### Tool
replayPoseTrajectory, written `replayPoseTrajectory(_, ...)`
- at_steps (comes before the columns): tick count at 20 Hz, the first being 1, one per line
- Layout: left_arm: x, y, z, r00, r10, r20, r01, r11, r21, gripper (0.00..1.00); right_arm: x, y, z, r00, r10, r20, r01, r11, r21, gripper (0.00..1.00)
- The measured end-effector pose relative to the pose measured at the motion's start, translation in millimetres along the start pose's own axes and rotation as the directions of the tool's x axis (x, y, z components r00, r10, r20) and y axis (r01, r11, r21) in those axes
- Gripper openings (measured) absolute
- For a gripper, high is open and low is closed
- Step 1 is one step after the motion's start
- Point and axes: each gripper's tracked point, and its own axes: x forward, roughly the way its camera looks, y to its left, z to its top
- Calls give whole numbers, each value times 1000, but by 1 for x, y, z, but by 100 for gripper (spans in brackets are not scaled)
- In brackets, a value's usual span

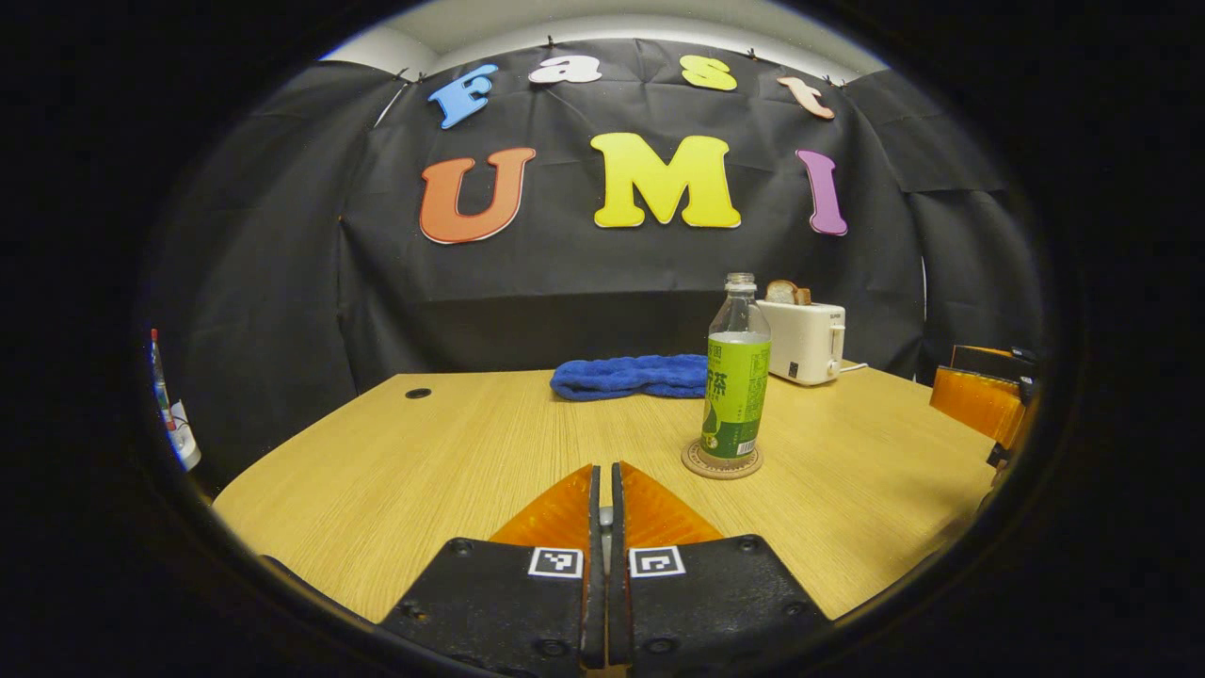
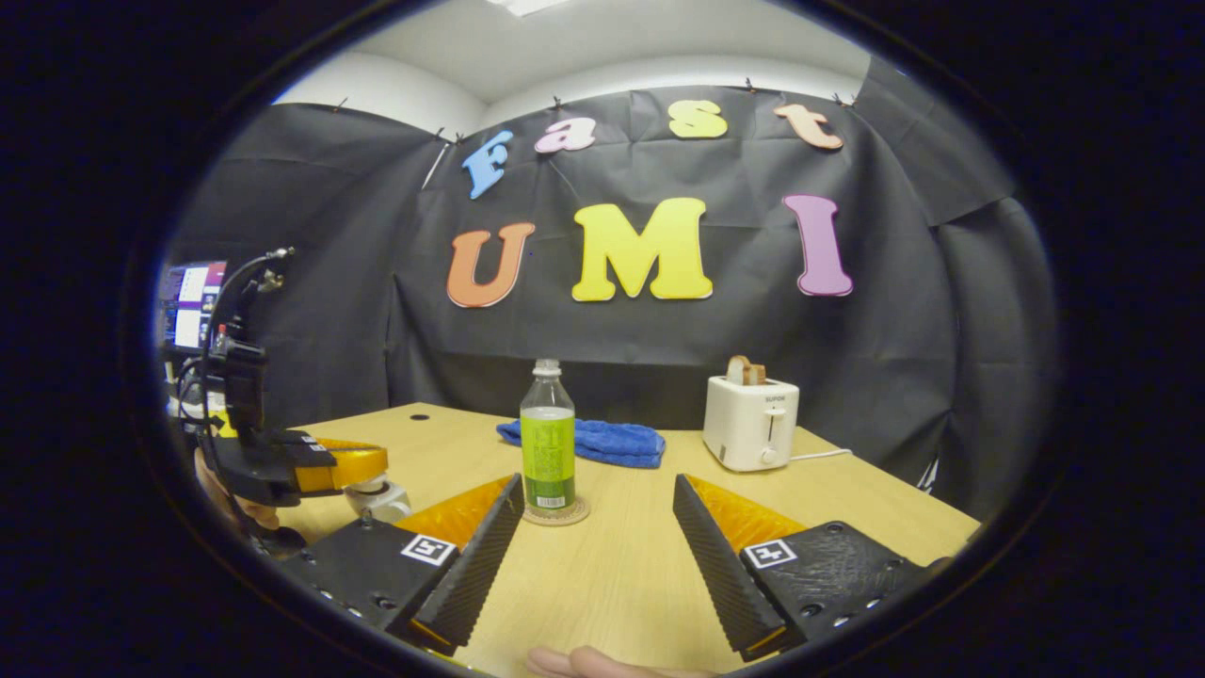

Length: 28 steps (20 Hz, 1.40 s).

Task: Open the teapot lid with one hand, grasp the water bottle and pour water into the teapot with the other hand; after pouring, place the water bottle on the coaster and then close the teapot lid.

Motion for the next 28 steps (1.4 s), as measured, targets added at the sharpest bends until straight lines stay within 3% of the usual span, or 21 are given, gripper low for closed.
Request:
replayPoseTrajectory(4,5,0,-4,1000,8,-9,-8,1000,0,4,-2,1,3,1000,5,13,-5,1000,-15,98)
replayPoseTrajectory(7,5,1,-6,1000,19,-10,-19,1000,24,5,1,1,-1,1000,20,9,-19,1000,-10,92)
replayPoseTrajectory(9,7,2,-5,1000,28,-9,-28,999,29,7,4,-8,-6,1000,2,-8,-2,1000,11,98)
replayPoseTrajectory(16,5,-2,-6,999,20,-25,-20,1000,14,9,1,-18,-1,1000,-26,-2,26,1000,18,95)
replayPoseTrajectory(26,-34,-4,43,999,33,17,-32,999,-29,28,-25,-22,28,998,-42,38,41,999,8,95)
replayPoseTrajectory(28,-49,-15,51,1000,6,0,-6,999,-47,34,-37,-24,43,997,-48,62,48,999,-2,95)
